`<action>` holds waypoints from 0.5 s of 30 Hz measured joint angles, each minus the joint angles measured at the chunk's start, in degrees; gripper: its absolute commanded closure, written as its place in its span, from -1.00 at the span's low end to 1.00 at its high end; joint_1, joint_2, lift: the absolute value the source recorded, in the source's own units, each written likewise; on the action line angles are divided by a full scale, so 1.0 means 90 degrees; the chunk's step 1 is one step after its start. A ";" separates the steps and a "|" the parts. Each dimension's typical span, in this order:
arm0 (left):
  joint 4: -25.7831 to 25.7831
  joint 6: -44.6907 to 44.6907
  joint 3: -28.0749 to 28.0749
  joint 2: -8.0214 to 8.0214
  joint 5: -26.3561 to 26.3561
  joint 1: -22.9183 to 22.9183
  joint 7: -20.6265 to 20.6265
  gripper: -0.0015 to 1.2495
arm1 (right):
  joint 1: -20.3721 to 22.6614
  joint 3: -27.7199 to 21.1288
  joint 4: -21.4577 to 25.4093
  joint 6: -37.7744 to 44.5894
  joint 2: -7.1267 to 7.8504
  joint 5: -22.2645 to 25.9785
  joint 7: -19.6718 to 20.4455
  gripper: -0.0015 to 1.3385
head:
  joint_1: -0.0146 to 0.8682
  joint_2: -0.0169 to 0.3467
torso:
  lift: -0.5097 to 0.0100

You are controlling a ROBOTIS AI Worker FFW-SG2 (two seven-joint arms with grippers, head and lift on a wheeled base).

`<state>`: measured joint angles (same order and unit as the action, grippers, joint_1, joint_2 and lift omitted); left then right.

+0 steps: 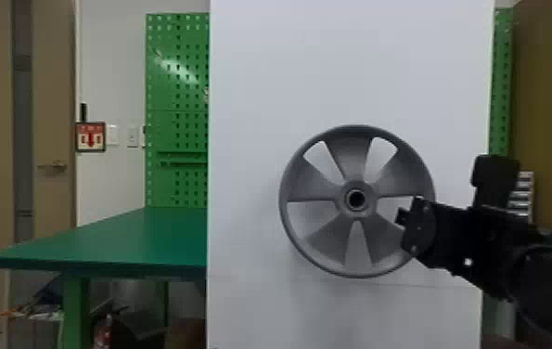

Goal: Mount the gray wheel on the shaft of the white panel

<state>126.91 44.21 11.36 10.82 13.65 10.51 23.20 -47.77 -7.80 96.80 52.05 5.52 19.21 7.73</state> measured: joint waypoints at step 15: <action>0.0000 0.0000 -0.0040 -0.0002 0.0010 -0.0012 0.0000 -0.46 | 0.0541 -0.0017 0.0903 0.0130 -0.0156 -0.0023 0.0040 -1.00 | -0.88 -0.95 | -0.94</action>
<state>126.91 44.21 10.99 10.81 13.75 10.41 23.20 -42.90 -7.95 104.93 53.22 4.11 19.00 8.09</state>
